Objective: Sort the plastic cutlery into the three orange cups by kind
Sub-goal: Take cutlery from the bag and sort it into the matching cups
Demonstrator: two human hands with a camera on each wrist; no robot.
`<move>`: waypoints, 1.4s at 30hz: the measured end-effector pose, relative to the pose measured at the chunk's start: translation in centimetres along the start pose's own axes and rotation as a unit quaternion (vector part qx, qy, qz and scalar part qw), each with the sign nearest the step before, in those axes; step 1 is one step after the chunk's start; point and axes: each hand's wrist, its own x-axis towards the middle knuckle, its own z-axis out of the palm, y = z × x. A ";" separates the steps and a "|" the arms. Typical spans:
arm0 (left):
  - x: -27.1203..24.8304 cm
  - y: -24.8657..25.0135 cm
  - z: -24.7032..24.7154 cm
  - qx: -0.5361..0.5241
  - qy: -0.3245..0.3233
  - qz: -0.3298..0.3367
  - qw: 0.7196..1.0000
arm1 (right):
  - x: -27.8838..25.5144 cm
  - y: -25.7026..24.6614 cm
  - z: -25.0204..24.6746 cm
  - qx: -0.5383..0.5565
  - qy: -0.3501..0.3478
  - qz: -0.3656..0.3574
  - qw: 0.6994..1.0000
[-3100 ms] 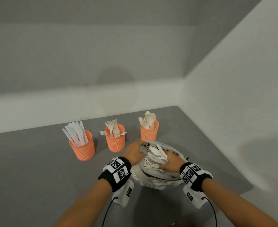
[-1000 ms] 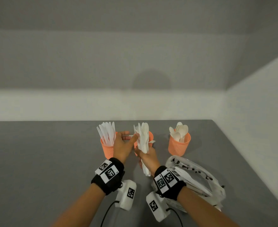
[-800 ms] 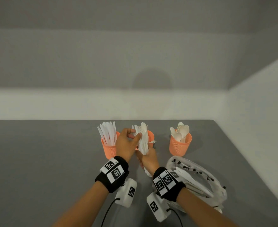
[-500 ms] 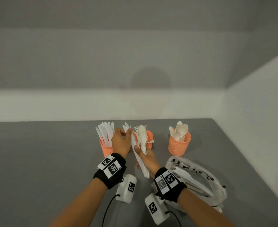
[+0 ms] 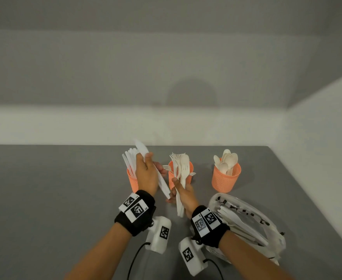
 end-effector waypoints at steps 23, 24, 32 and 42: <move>1.4 -1.8 -1.3 0.035 -0.060 -0.057 0.996 | -0.5 -0.4 -1.1 0.000 -0.061 0.042 0.997; 1.5 -1.9 -1.4 0.021 -0.084 -0.078 0.993 | -0.5 -0.6 -1.1 0.008 -0.079 0.050 0.996; -0.6 -1.0 -2.0 0.014 -0.320 -0.190 0.928 | -1.8 -1.7 -0.2 0.025 -0.218 0.127 0.967; -0.9 -0.9 -0.8 0.096 -0.240 -0.114 0.959 | -2.0 -1.8 -0.8 -0.142 -0.212 0.112 0.960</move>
